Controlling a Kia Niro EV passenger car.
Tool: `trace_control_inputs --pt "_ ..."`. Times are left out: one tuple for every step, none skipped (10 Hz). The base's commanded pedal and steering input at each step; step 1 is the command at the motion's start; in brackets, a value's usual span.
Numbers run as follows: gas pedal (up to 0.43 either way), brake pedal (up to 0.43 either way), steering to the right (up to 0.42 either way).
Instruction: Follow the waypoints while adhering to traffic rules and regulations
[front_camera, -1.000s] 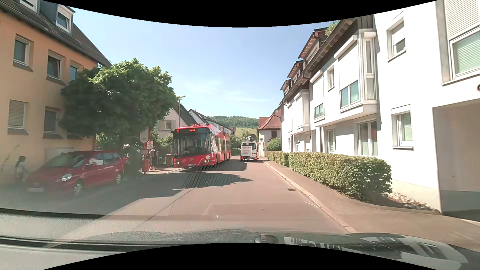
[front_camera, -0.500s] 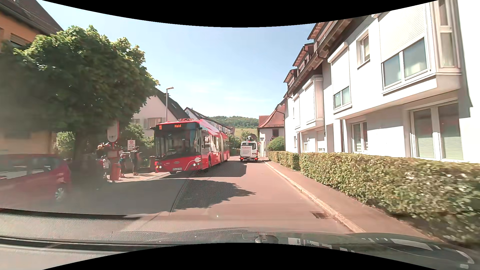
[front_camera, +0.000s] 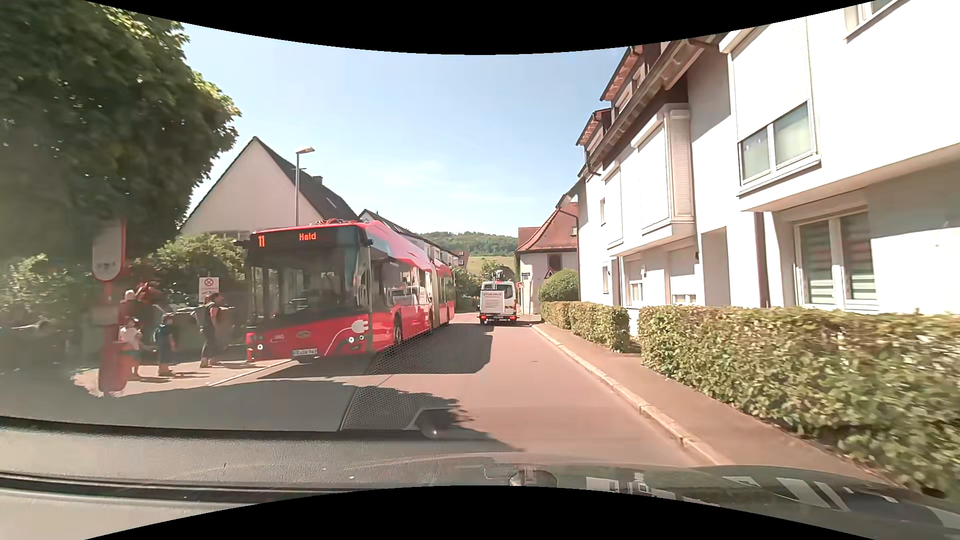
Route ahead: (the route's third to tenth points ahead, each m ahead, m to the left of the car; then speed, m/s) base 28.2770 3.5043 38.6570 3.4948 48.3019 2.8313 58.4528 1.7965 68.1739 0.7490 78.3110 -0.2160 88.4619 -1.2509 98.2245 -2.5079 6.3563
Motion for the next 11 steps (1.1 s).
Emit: trace_control_inputs --pt "0.059 0.0 0.001" --pt "0.059 0.0 0.0" --pt "0.039 0.0 0.001" --pt "0.0 0.0 0.0" --pt "0.0 0.0 0.0" --pt "0.0 0.0 0.0" --pt "0.0 0.0 0.0" --pt "0.0 0.0 0.0" --pt "0.0 0.0 0.0" --pt "0.0 0.0 0.0" --pt "0.0 0.0 0.0"
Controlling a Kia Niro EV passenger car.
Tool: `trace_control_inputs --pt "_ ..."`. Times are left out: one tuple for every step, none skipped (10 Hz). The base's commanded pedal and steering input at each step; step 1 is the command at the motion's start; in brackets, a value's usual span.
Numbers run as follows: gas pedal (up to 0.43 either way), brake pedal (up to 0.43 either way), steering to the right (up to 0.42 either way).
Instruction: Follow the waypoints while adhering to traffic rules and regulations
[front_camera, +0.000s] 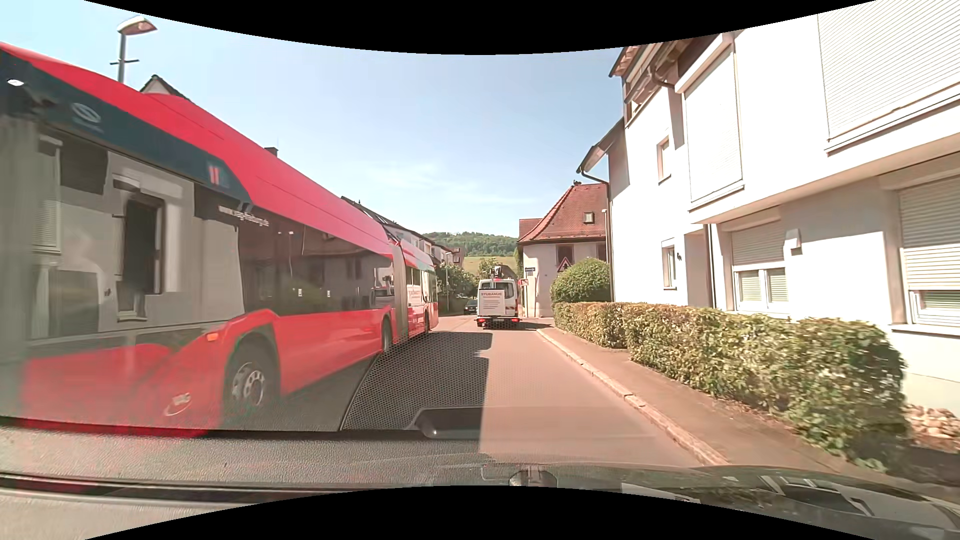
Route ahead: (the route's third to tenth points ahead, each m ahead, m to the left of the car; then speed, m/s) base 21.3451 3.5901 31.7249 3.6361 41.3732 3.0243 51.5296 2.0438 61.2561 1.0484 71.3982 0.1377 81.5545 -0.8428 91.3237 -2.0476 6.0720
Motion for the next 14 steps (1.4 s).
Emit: trace_control_inputs --pt "0.0 0.0 0.0" --pt "0.0 0.0 0.0" --pt "0.0 0.0 0.0" --pt "0.0 0.012 0.001" --pt "0.0 0.049 0.001" --pt "0.0 0.079 0.001" --pt "0.0 0.091 0.002" --pt "0.0 0.116 0.002" --pt "0.0 0.116 0.002" --pt "0.0 0.116 0.002" --pt "0.0 0.104 0.003" --pt "0.0 0.11 0.003" --pt "0.0 0.104 0.003" --pt "0.0 0.104 0.003"
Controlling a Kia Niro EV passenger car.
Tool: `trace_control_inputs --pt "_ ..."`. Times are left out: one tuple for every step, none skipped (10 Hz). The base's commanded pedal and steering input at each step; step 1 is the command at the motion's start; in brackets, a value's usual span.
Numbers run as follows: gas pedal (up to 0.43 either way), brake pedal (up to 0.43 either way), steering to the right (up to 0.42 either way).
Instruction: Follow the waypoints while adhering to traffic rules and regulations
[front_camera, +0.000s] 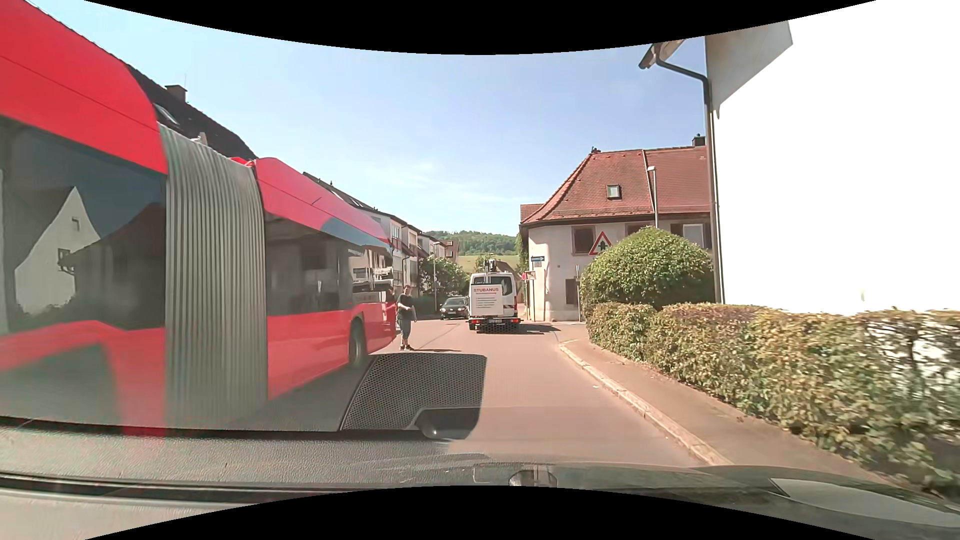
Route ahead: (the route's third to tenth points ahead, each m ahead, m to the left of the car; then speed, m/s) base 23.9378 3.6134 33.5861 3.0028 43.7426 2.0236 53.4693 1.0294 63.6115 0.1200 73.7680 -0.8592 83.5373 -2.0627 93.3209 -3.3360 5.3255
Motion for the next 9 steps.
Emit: trace_control_inputs --pt "0.0 0.104 0.003" --pt "0.0 0.104 0.003" --pt "0.0 0.104 0.003" --pt "0.0 0.098 0.003" --pt "0.0 0.098 0.003" --pt "0.0 0.098 0.003" --pt "0.0 0.091 0.003" --pt "0.0 0.091 0.003" --pt "0.0 0.073 0.003"
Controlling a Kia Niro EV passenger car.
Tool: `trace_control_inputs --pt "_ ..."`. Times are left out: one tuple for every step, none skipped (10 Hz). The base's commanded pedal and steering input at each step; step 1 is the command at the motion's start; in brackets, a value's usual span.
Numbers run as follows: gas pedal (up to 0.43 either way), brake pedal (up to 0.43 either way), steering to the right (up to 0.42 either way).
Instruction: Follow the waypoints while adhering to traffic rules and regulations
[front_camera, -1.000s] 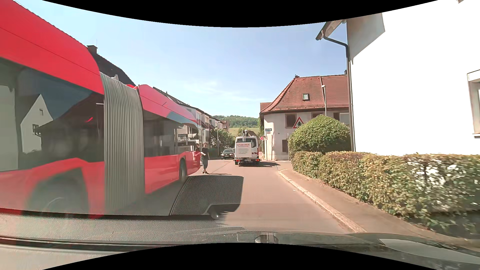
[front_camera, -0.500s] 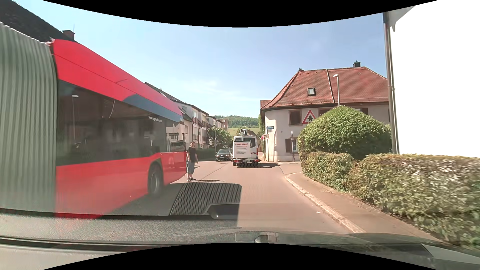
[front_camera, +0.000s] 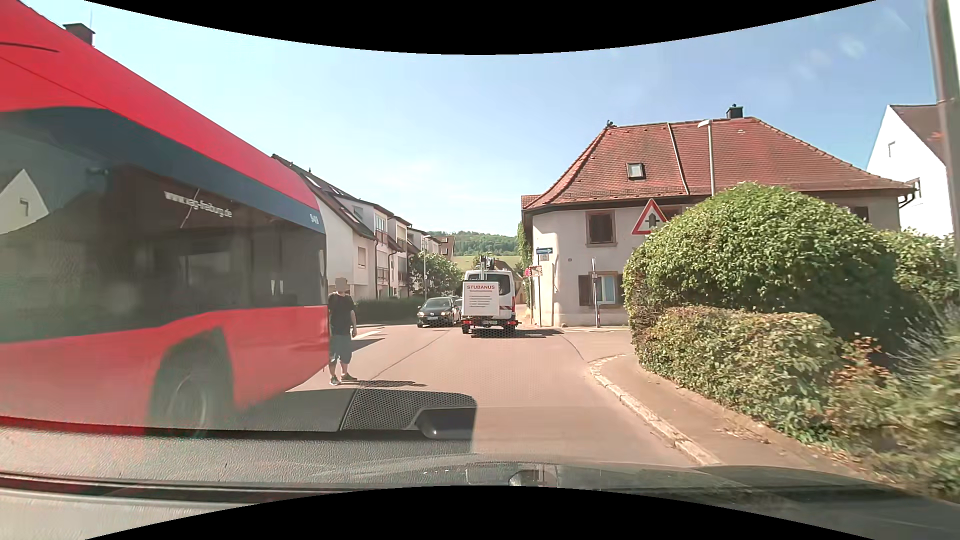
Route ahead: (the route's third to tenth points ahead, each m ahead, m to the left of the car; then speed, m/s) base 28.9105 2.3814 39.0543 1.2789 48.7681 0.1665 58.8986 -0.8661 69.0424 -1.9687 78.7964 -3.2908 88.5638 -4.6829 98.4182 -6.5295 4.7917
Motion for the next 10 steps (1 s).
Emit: trace_control_inputs --pt "0.0 0.061 0.003" --pt "0.0 0.049 0.003" --pt "0.0 0.037 0.003" --pt "0.0 0.024 0.003" --pt "0.0 0.018 0.002" --pt "0.0 0.012 0.002" --pt "0.0 0.006 0.002" --pt "0.0 0.012 0.002" --pt "0.0 0.012 0.002" --pt "0.0 0.006 0.002"
